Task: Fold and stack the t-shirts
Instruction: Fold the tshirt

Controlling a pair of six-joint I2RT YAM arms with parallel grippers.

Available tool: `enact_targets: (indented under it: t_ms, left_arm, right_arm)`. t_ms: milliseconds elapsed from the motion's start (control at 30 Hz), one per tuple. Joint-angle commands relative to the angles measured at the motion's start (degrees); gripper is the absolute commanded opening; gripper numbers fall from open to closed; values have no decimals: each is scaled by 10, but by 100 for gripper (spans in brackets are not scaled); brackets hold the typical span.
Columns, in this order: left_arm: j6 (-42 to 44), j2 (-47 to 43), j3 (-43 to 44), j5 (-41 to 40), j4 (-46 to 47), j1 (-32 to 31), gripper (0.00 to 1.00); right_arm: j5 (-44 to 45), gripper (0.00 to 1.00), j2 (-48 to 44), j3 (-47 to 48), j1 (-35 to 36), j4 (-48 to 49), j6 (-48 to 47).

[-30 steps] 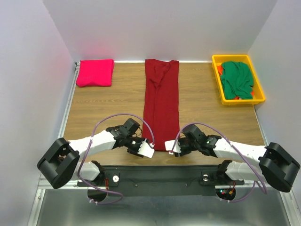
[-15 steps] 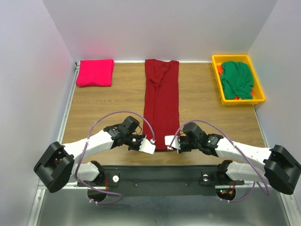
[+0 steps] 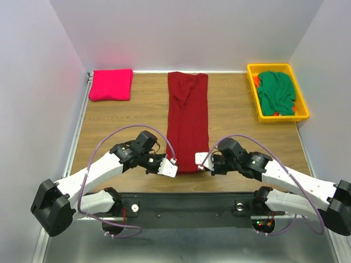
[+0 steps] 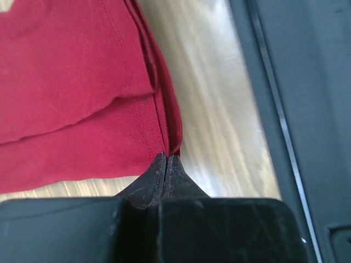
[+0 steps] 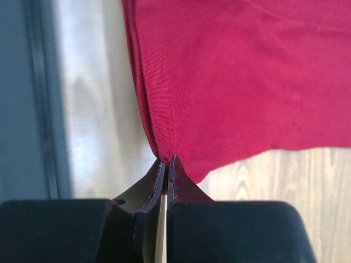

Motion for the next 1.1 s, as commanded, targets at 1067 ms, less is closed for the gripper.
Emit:
enact_targets:
  t_ms: [1067]
  left_arm:
    - [63, 336, 346, 37, 37, 173, 0]
  right_arm:
    - [-179, 1, 390, 354, -294, -5, -292]
